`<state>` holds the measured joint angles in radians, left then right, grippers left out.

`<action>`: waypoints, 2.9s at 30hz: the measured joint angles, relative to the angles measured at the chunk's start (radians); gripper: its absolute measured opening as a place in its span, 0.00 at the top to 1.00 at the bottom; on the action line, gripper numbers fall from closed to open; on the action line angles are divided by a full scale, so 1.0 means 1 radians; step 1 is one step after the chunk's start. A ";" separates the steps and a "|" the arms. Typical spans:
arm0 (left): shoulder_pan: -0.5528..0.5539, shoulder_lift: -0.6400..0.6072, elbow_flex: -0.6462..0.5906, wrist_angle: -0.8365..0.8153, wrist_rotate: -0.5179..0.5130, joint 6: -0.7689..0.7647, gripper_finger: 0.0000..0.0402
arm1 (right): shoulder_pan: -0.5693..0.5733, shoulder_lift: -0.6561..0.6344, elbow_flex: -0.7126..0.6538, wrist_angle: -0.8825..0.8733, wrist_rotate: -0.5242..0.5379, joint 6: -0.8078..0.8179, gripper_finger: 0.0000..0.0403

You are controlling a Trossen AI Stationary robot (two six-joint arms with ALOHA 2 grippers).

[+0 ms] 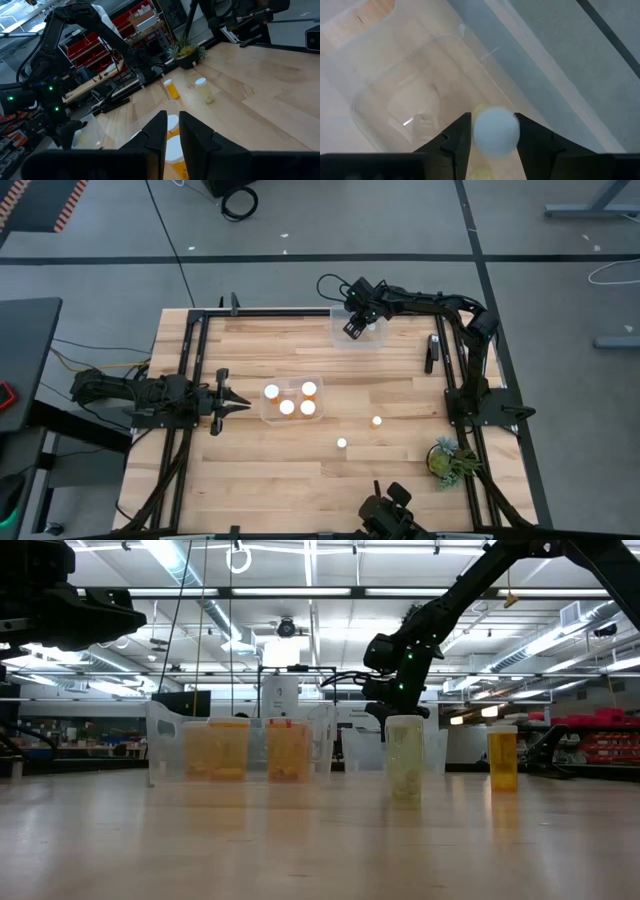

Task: Pick and place medicine bottles into bin by pill shape (circle, oval)
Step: Put the top small yellow pill bottle into the top transparent bin, then put the small yellow pill bottle into the top transparent bin

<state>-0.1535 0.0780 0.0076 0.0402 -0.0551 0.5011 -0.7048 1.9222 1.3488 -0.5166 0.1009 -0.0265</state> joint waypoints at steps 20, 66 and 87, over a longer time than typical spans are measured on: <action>0.000 0.000 0.000 0.000 0.000 0.000 0.86 | 0.000 0.001 0.021 -0.060 -0.001 -0.023 0.53; 0.000 0.000 0.000 0.000 0.000 0.000 0.85 | 0.502 -0.184 0.020 -0.237 0.085 0.103 0.35; 0.000 0.001 0.000 0.003 0.000 0.000 0.85 | 0.898 -0.115 0.019 -0.158 0.143 0.254 0.35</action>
<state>-0.1535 0.0795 0.0078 0.0434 -0.0555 0.5011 0.1928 1.8072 1.3674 -0.6746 0.2440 0.2276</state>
